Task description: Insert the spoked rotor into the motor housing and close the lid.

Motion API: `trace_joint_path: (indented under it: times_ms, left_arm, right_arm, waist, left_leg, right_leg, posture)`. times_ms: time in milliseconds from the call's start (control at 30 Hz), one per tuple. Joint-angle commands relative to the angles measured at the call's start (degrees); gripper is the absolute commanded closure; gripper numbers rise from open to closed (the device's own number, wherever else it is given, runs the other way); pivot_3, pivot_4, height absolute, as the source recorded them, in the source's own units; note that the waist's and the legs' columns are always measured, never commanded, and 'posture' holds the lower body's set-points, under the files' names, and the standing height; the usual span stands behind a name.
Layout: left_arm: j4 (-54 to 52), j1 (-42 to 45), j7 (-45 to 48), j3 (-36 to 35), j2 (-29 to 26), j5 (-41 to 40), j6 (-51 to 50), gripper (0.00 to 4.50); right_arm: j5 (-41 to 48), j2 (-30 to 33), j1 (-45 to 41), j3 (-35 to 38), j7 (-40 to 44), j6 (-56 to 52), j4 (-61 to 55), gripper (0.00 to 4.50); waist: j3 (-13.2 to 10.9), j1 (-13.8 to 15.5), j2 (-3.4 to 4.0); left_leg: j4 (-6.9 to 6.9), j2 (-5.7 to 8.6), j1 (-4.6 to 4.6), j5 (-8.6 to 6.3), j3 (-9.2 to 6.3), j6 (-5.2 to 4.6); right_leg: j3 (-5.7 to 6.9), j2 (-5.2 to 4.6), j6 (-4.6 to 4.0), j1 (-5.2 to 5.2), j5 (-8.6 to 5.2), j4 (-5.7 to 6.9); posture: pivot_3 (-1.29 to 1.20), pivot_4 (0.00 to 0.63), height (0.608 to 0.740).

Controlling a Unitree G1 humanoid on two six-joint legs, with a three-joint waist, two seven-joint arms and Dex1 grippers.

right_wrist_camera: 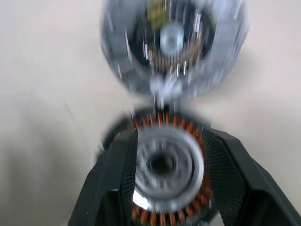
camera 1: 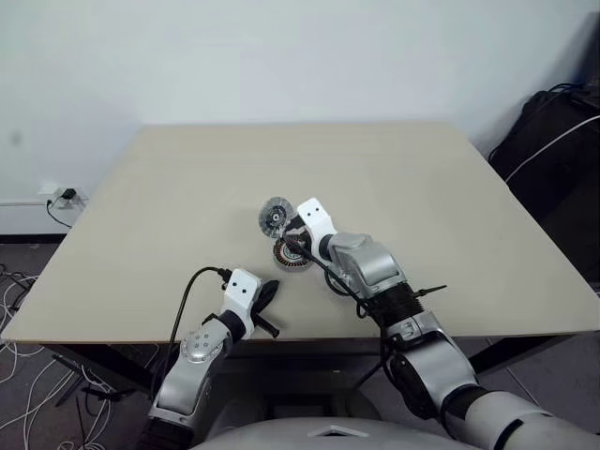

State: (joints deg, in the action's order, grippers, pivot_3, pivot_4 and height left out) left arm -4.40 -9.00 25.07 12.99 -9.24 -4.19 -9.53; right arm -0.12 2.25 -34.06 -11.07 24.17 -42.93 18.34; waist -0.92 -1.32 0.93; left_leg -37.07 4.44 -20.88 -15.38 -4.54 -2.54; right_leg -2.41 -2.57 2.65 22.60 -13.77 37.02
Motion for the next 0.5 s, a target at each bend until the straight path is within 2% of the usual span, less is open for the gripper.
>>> trace_joint_path:
  times_ms: [33, 233, 500]
  left_arm:
    - [-1.44, 0.35, 0.14, -0.23, -0.23, -0.55, 0.41, 4.5]
    - [-2.19, 0.12, -0.09, -0.84, -0.95, -0.68, 0.59, 4.5]
    - [-2.09, 0.4, -0.69, -2.62, -1.43, -1.05, 1.48, 4.5]
  right_arm:
    - [1.65, -0.02, 2.16, 2.27, -1.77, 1.54, -9.88, 2.58]
    - [2.28, 2.11, 12.11, 5.17, -5.26, 1.49, -23.21, 4.47]
    - [4.53, 3.89, 26.84, 12.59, -10.02, 0.66, -34.86, 4.49]
  waist:
    - [0.0, 0.09, 0.0]
    - [-0.02, 0.69, -0.03]
    - [-0.14, 0.76, -0.16]
  left_leg:
    - [0.0, 0.0, 0.0, 0.0, -0.01, 0.0]
    - [-0.01, 0.0, -0.05, -0.02, -0.03, -0.03]
    - [-0.05, -0.01, -0.08, -0.02, -0.02, -0.04]
  right_leg:
    - [0.0, 0.0, 0.0, 0.0, 0.0, -0.01]
    - [0.03, -0.02, 0.0, -0.02, 0.0, -0.08]
    - [0.02, -0.03, 0.05, -0.02, -0.03, -0.09]
  posture:
    - [0.0, 0.0, 0.74]
    - [0.0, 0.0, 0.74]
    - [0.0, 0.0, 0.74]
